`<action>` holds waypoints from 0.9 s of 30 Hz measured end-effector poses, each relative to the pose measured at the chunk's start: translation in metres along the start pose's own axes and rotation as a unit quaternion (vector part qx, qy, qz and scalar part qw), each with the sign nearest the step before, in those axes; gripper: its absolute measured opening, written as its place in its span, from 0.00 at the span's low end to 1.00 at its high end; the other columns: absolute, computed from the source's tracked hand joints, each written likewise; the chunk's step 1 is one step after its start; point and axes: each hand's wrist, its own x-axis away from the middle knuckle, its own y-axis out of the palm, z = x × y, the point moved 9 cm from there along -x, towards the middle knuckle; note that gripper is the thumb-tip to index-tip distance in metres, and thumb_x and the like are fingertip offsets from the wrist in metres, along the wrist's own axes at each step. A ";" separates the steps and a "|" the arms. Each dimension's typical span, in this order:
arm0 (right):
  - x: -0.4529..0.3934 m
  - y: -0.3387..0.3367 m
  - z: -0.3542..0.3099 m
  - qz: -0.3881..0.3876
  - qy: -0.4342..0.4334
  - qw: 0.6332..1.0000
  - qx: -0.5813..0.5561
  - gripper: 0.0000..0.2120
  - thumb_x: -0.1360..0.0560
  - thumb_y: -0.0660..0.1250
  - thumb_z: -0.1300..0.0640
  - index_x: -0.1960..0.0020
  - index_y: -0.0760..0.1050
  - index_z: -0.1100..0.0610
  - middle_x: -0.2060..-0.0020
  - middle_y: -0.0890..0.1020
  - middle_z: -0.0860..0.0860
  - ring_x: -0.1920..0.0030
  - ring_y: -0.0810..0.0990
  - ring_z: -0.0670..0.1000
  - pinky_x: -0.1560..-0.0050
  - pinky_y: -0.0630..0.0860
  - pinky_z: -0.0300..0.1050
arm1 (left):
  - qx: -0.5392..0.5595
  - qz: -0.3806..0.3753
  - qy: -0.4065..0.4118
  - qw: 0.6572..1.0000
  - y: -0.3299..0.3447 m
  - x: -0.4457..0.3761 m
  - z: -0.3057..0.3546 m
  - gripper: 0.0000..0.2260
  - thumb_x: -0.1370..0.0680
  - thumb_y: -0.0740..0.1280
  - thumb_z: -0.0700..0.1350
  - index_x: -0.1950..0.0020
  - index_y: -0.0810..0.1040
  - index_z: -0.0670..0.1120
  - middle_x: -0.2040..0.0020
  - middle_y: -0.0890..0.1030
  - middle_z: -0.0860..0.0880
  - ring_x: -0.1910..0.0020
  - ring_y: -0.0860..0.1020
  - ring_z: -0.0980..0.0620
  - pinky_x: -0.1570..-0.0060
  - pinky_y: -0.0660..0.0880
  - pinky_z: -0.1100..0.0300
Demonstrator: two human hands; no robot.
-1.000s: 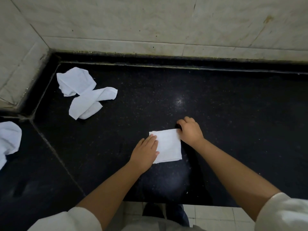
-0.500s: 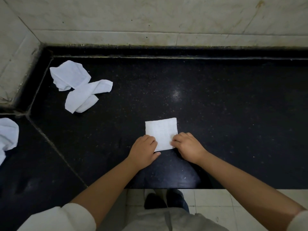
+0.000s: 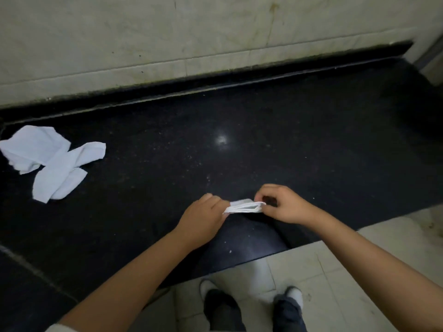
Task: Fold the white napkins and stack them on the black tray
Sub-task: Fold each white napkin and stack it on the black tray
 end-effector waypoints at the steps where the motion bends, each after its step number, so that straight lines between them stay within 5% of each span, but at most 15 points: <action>1: 0.020 -0.013 0.008 0.003 0.013 0.999 -0.030 0.12 0.34 0.66 0.59 0.51 0.78 0.58 0.59 0.76 0.48 0.56 0.75 0.49 0.57 0.69 0.28 | 0.019 -0.024 0.008 1.000 0.000 -0.012 0.020 0.14 0.28 0.55 0.49 0.61 0.79 0.47 0.67 0.79 0.51 0.64 0.74 0.54 0.70 0.74 0.64; 5: 0.104 -0.062 0.055 0.060 0.036 0.998 0.004 0.26 0.33 0.73 0.62 0.37 0.71 0.58 0.49 0.72 0.44 0.47 0.71 0.42 0.52 0.63 0.21 | 0.022 -0.077 0.124 0.989 0.010 -0.060 0.129 0.13 0.25 0.55 0.48 0.57 0.78 0.46 0.64 0.79 0.50 0.64 0.78 0.52 0.61 0.70 0.67; 9: 0.206 -0.120 0.114 0.170 0.034 0.980 0.096 0.23 0.32 0.71 0.57 0.39 0.73 0.58 0.46 0.80 0.50 0.47 0.76 0.45 0.48 0.66 0.29 | 0.031 -0.114 0.187 0.975 0.038 -0.107 0.254 0.21 0.21 0.49 0.54 0.39 0.72 0.44 0.44 0.76 0.46 0.43 0.72 0.49 0.43 0.67 0.59; 11: 0.259 -0.152 0.143 0.211 0.019 0.970 0.120 0.18 0.34 0.67 0.55 0.45 0.74 0.54 0.54 0.84 0.53 0.53 0.77 0.44 0.55 0.73 0.34 | 0.034 -0.104 0.231 0.967 0.049 -0.128 0.317 0.23 0.24 0.48 0.55 0.44 0.75 0.45 0.50 0.78 0.47 0.49 0.75 0.49 0.49 0.68 0.64; 14: 0.333 -0.190 0.184 0.236 0.017 0.963 0.132 0.13 0.31 0.61 0.55 0.47 0.69 0.51 0.59 0.82 0.55 0.57 0.73 0.45 0.56 0.70 0.36 | 0.037 -0.065 0.312 0.947 0.066 -0.157 0.403 0.10 0.25 0.56 0.49 0.55 0.75 0.47 0.65 0.79 0.50 0.61 0.72 0.57 0.59 0.65 0.64; 17: 0.397 -0.226 0.222 0.266 0.037 0.948 0.172 0.10 0.30 0.61 0.57 0.49 0.72 0.52 0.59 0.82 0.55 0.59 0.78 0.50 0.60 0.73 0.38 | 0.057 -0.059 0.350 0.933 0.084 -0.185 0.477 0.06 0.26 0.58 0.49 0.56 0.71 0.48 0.67 0.77 0.49 0.62 0.67 0.55 0.61 0.65 0.64; 20: 0.443 -0.250 0.260 0.253 0.066 0.935 0.238 0.09 0.31 0.59 0.56 0.59 0.78 0.55 0.65 0.81 0.53 0.66 0.80 0.52 0.66 0.73 0.38 | 0.055 -0.084 0.407 0.908 0.111 -0.209 0.540 0.09 0.26 0.58 0.49 0.59 0.74 0.47 0.68 0.78 0.49 0.66 0.75 0.54 0.63 0.66 0.63; 23: 0.473 -0.270 0.298 0.212 0.111 0.933 0.268 0.09 0.34 0.58 0.55 0.68 0.74 0.56 0.69 0.78 0.52 0.70 0.78 0.53 0.72 0.71 0.37 | 0.042 -0.103 0.459 0.881 0.136 -0.234 0.593 0.08 0.27 0.58 0.50 0.61 0.74 0.48 0.69 0.78 0.51 0.69 0.76 0.55 0.64 0.66 0.65; 27: 0.499 -0.304 0.349 0.186 0.164 0.946 0.208 0.05 0.33 0.61 0.60 0.66 0.71 0.61 0.65 0.76 0.58 0.66 0.74 0.56 0.67 0.65 0.42 | 0.036 -0.128 0.503 0.854 0.170 -0.276 0.651 0.07 0.29 0.59 0.51 0.63 0.72 0.50 0.70 0.77 0.53 0.71 0.77 0.55 0.65 0.65 0.65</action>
